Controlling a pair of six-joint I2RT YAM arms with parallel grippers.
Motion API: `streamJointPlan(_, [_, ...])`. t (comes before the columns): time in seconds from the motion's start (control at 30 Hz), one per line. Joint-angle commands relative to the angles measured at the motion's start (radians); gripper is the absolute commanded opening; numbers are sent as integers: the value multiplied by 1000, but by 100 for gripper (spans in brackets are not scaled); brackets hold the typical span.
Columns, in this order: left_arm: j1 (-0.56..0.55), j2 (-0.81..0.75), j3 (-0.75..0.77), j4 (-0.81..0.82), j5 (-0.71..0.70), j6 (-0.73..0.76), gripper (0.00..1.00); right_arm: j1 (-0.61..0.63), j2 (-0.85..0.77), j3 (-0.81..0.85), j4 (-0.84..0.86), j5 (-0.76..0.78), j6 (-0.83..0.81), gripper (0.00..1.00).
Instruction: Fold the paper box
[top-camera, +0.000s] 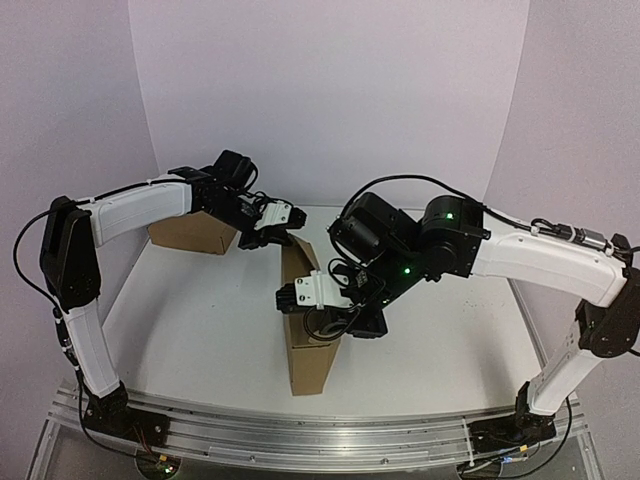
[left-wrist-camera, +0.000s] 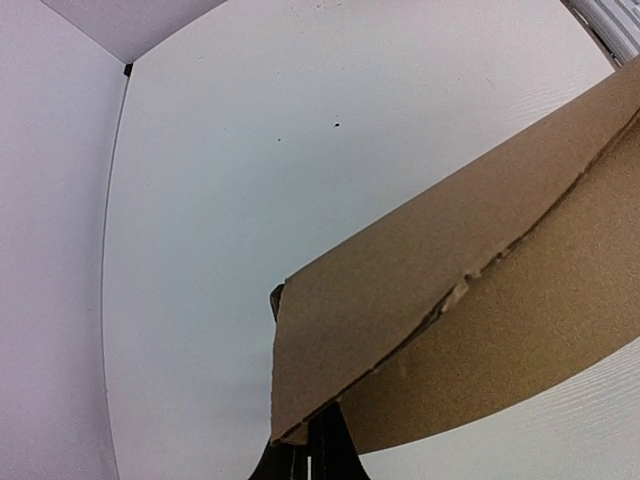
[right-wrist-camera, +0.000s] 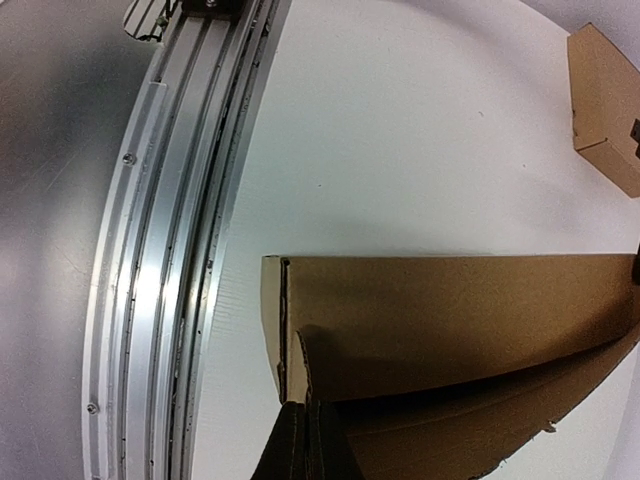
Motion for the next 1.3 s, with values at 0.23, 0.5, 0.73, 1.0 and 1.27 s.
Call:
streamJointPlan(0.23, [-24,40,-66,-184,-74,-62,0,-3,69,87,83,-123,-65,0])
streamJointPlan(0.5, [-26,32,-70,-208,-76,-130,0,25,121,110,64,-4,-92,0])
streamJointPlan(0.73, [-26,33,-43,-237,-82,-208,5,58,205,217,-26,125,-62,0])
streamJointPlan(1.0, [-16,8,-4,-275,-41,-227,34,58,193,182,-51,223,-9,0])
streamJointPlan(1.27, [20,-29,26,-338,27,-170,56,58,185,176,-65,255,17,0])
